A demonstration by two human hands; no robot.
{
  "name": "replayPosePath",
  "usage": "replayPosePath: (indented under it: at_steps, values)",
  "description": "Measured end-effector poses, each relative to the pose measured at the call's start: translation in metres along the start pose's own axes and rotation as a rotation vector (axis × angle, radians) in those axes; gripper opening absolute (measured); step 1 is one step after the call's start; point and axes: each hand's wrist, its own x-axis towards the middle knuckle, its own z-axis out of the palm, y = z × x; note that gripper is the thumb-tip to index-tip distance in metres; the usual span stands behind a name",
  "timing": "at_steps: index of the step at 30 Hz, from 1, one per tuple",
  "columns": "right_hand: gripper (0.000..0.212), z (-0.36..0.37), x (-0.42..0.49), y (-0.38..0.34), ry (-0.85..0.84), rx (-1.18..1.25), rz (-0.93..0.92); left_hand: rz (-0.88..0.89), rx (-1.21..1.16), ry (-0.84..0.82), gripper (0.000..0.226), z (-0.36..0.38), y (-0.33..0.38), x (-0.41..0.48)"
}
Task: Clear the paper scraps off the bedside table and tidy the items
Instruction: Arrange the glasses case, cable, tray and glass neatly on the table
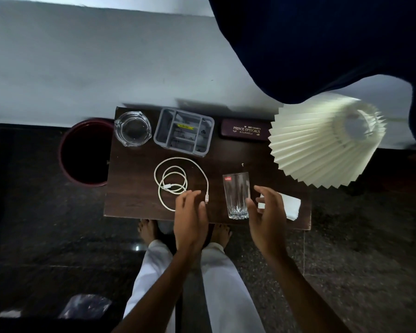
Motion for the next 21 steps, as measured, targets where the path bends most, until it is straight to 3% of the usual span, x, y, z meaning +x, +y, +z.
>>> replayPosePath:
  at_steps: [4, 8, 12, 16, 21]
  values:
    - [0.032, 0.002, -0.008, -0.009, -0.034, -0.002, -0.019, -0.047, 0.108, 0.013, 0.027, -0.025, -0.030, 0.016]
    - [0.032, 0.006, -0.016, -0.018, -0.060, -0.001, -0.026, 0.037, 0.253, -0.018, 0.020, -0.039, -0.049, 0.031]
    - [0.031, 0.013, -0.024, -0.024, -0.074, -0.001, -0.031, 0.125, 0.326, -0.123, 0.023, -0.036, -0.045, 0.042]
    - [0.032, 0.020, -0.031, -0.025, -0.102, -0.010, 0.000, 0.257, 0.377, -0.337, 0.036, -0.021, -0.037, 0.048]
    - [0.032, 0.026, -0.038, -0.023, -0.106, -0.020, -0.003, 0.255, 0.406, -0.454, 0.037, 0.001, -0.028, 0.054]
